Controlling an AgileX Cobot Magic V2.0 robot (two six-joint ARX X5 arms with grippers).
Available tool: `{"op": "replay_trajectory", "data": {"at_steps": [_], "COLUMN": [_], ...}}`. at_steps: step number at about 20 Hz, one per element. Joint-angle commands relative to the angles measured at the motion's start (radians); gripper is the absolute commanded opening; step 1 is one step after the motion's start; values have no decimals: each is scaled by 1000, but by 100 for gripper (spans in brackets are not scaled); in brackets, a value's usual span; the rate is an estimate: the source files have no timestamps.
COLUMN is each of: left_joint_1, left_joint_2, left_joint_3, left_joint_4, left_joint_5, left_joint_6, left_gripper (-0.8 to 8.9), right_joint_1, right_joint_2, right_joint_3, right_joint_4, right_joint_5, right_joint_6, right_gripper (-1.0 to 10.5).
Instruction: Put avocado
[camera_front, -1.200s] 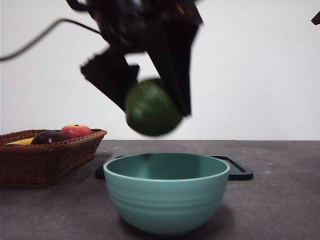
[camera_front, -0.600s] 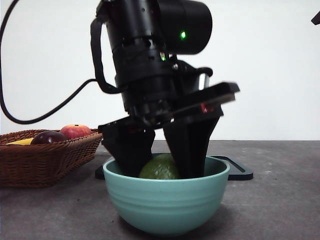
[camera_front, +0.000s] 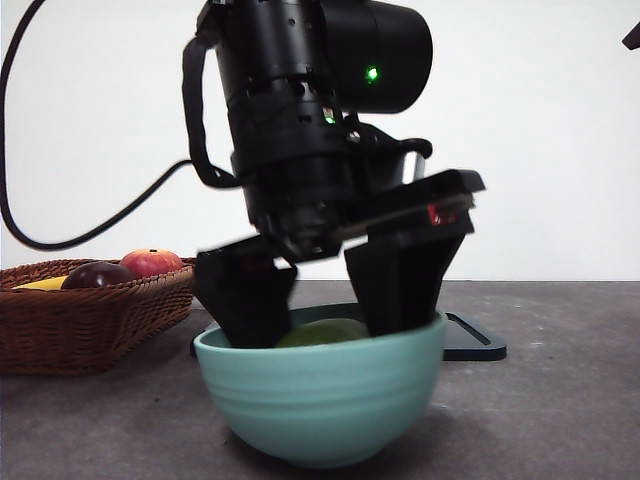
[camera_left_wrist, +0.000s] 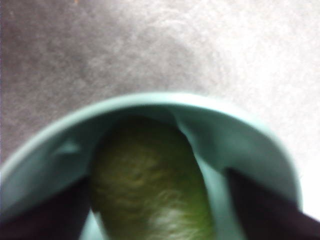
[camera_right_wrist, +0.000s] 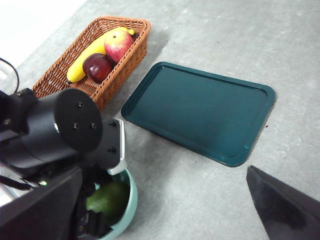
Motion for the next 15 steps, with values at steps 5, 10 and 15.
{"op": "replay_trajectory", "data": {"at_steps": [5, 10, 15], "left_joint_1": [-13, -13, -11], "left_joint_2": [-68, -271, -564], "left_joint_3": [21, 21, 21], "left_joint_4": [18, 14, -13], "left_joint_5": [10, 9, 7], "left_joint_6": [12, 8, 58], "left_gripper": [507, 495, 495], "right_joint_1": [4, 4, 5], "right_joint_2": [4, 4, 4], "right_joint_3": [17, 17, 17], "right_joint_4": [13, 13, 13], "right_joint_5": [0, -1, -1], "right_joint_6": [-6, -5, -5], "right_gripper": [581, 581, 581]}}
